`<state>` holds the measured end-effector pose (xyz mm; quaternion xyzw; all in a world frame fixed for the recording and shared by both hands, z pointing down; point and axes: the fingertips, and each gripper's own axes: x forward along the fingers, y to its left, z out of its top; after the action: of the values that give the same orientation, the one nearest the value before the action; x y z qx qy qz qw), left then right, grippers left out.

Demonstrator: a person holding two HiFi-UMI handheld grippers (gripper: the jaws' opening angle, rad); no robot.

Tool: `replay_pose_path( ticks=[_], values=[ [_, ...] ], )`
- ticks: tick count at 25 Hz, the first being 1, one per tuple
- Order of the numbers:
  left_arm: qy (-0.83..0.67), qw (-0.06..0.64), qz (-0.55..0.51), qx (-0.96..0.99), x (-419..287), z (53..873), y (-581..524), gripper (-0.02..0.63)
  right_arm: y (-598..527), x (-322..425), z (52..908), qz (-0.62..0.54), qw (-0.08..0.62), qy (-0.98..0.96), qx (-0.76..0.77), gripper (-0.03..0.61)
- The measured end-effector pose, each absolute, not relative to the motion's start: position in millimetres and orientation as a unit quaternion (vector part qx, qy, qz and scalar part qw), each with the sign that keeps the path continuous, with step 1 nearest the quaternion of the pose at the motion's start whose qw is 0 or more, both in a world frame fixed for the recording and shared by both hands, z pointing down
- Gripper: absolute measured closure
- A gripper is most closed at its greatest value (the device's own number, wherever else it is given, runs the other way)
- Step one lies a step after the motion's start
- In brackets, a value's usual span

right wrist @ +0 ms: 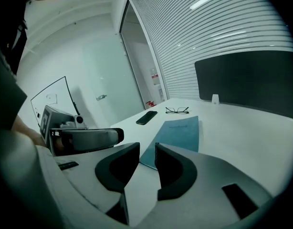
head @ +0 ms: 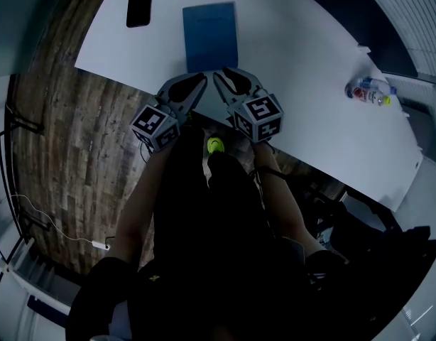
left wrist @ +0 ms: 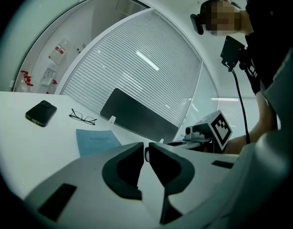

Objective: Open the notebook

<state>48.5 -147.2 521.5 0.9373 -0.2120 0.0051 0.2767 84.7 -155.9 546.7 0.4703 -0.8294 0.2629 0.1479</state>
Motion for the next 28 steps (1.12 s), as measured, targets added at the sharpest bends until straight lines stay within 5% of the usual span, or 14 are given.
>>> replay_pose_path(
  ticks=[28],
  values=[
    [-0.221, 0.325, 0.012, 0.92, 48.2, 571.2, -170.7, 0.471, -174.6, 123.5, 621.4, 0.329, 0.207, -0.75, 0.536, 0.267]
  ],
)
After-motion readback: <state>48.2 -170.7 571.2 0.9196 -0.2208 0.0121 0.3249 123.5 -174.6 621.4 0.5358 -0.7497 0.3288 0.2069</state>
